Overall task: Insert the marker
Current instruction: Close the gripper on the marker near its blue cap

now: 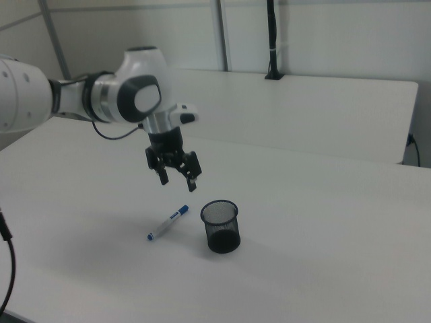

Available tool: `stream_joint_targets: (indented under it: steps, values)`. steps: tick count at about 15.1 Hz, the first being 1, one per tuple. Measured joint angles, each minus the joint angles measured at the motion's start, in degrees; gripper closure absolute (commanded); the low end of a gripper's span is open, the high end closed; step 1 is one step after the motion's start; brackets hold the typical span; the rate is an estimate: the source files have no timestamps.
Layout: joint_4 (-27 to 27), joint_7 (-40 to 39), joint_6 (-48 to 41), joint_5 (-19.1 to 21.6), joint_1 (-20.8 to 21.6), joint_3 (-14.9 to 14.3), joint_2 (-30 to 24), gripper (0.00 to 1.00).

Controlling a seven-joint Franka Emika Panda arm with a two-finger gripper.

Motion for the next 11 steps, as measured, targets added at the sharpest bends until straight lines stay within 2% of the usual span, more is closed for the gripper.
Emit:
stream_joint_targets:
  steps: [2, 3, 5, 6, 11]
  values:
    - [-0.4, 2.5, 4.3, 0.0, 0.4, 0.1, 3.0, 0.09]
    - [-0.5, 3.5, 5.8, 0.0, 0.6, 0.1, 4.1, 0.18]
    - [-0.4, 5.5, 7.4, 0.0, 0.8, 0.2, 5.8, 0.24]
    - [-0.5, 6.8, 7.7, 0.0, 0.9, 0.2, 6.5, 0.32]
    - [-1.4, 11.5, 12.5, 0.0, 1.0, 0.2, 8.6, 0.35]
